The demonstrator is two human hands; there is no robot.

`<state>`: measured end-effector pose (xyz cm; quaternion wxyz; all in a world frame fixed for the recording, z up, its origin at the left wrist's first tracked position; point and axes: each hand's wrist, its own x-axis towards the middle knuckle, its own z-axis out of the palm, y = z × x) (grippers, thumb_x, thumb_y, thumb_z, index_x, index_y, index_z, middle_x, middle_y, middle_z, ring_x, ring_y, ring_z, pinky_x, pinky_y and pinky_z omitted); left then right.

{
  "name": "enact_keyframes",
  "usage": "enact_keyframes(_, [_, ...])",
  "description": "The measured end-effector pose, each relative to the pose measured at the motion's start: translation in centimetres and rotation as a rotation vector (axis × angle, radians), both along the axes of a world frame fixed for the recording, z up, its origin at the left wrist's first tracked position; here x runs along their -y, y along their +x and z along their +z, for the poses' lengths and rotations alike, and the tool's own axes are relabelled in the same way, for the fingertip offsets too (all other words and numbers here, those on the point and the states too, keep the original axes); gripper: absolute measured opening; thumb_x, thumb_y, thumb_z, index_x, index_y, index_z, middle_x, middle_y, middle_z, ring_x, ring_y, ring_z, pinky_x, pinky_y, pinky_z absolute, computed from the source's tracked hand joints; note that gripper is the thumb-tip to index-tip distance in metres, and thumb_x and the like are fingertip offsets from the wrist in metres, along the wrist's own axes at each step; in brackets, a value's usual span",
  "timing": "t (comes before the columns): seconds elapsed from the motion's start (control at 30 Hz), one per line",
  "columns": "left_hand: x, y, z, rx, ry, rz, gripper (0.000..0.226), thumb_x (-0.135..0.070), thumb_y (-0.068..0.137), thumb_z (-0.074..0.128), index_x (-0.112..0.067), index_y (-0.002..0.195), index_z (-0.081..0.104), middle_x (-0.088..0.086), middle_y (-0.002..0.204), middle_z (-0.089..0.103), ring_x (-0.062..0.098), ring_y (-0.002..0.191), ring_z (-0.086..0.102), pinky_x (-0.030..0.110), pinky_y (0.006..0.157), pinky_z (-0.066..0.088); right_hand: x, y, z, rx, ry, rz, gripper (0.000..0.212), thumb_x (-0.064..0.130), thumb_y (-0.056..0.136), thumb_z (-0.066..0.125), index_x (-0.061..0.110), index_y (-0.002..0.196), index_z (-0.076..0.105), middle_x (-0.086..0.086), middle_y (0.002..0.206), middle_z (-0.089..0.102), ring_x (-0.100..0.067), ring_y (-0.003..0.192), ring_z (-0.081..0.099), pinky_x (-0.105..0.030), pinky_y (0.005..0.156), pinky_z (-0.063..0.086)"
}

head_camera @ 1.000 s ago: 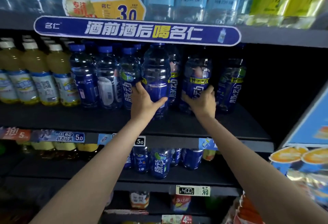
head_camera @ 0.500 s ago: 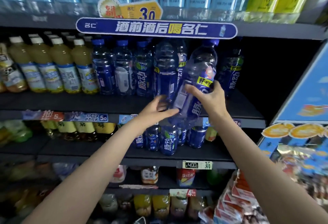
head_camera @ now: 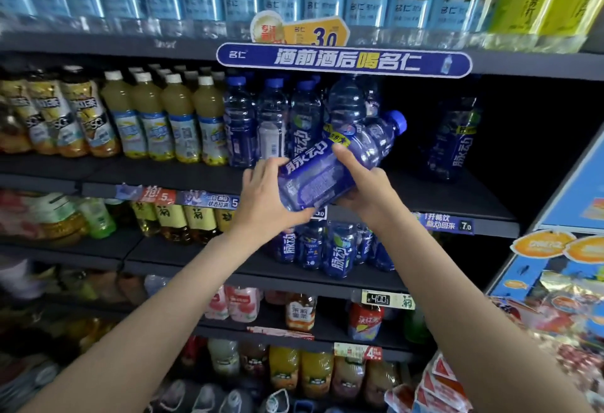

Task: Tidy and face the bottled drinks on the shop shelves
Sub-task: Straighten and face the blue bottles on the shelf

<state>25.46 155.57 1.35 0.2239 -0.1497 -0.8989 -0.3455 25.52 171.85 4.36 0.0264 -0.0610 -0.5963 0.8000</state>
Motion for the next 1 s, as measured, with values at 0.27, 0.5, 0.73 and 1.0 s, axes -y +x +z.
enact_keyframes(0.27, [2.5, 1.0, 2.9, 0.872, 0.879, -0.327, 0.056, -0.043, 0.065, 0.072, -0.017, 0.112, 0.057, 0.010, 0.111, 0.064, 0.021, 0.092, 0.065, 0.037, 0.087, 0.052, 0.2, 0.6, 0.2, -0.057, -0.141, 0.005, 0.039, 0.029, 0.084, 0.068, 0.009, 0.116, 0.061, -0.009, 0.107, 0.070, -0.019, 0.084, 0.070, -0.028, 0.058, 0.057])
enact_keyframes(0.5, [1.0, 0.7, 4.3, 0.284, 0.546, -0.136, 0.065, -0.033, 0.063, 0.085, -0.023, 0.115, 0.047, -0.002, 0.117, 0.056, 0.013, 0.102, 0.057, 0.031, 0.087, 0.048, -0.7, 0.5, 1.6, 0.021, -0.127, 0.072, 0.043, 0.039, 0.086, 0.064, 0.008, 0.116, 0.059, -0.014, 0.105, 0.069, -0.025, 0.087, 0.069, -0.039, 0.075, 0.058])
enact_keyframes(0.73, [0.7, 2.0, 5.5, -0.219, 0.081, -0.298, 0.089, -0.032, 0.057, 0.088, -0.021, 0.131, 0.041, -0.010, 0.124, 0.043, 0.019, 0.120, 0.041, 0.035, 0.101, 0.035, -0.3, 0.7, 1.1, 0.145, -0.487, 0.121, 0.072, 0.043, 0.071, 0.074, 0.006, 0.129, 0.053, -0.018, 0.118, 0.064, -0.032, 0.101, 0.065, -0.041, 0.061, 0.058])
enact_keyframes(1.0, [1.3, 2.1, 6.0, 0.122, 0.259, -0.452, 0.055, -0.043, 0.071, 0.074, -0.032, 0.118, 0.048, -0.016, 0.120, 0.053, 0.000, 0.112, 0.051, 0.020, 0.093, 0.045, -2.2, 1.8, 1.9, 0.028, -0.224, 0.015, 0.053, 0.041, 0.079, 0.070, 0.010, 0.120, 0.057, -0.011, 0.107, 0.070, -0.022, 0.088, 0.070, -0.033, 0.061, 0.059])
